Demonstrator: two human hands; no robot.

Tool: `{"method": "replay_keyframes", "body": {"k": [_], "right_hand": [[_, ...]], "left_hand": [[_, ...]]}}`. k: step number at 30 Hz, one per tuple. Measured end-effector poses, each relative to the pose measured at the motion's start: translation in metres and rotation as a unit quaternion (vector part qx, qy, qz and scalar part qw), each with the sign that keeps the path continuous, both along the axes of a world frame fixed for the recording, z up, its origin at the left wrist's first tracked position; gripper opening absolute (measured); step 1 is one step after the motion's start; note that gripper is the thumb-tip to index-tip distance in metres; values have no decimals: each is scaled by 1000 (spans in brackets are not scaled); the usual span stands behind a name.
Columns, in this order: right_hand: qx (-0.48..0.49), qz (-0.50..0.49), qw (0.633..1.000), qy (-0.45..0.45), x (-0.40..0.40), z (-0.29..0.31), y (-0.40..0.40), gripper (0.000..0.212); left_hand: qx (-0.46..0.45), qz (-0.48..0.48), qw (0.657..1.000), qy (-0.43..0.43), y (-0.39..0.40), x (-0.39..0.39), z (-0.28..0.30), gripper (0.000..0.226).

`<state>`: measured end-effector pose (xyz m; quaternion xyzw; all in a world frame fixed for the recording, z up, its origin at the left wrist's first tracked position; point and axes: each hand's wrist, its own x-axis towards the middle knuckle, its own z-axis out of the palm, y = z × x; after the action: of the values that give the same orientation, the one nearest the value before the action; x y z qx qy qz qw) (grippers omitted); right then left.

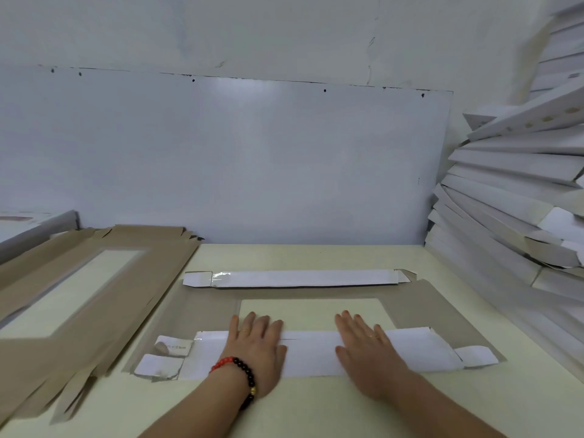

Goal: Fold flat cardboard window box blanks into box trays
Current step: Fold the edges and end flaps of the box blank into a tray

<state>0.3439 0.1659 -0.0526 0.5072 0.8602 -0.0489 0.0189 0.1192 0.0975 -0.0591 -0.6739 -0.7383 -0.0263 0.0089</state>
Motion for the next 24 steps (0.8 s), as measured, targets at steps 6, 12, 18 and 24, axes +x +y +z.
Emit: {"method": "replay_keyframes", "body": {"k": [6, 12, 18, 24], "right_hand": [[1, -101, 994, -37, 85, 3, 25, 57], [9, -170, 985, -19, 131, -2, 35, 55], [45, -238, 970, 8, 138, 3, 32, 52], [71, -240, 968, 32, 117, 20, 33, 44]], "left_hand": [[-12, 69, 997, 30, -19, -69, -2, 55], [-9, 131, 991, 19, -31, -109, -5, 54], [8, 144, 989, 9, -33, -113, 2, 50], [1, 80, 995, 53, -26, -93, 20, 89]]}}
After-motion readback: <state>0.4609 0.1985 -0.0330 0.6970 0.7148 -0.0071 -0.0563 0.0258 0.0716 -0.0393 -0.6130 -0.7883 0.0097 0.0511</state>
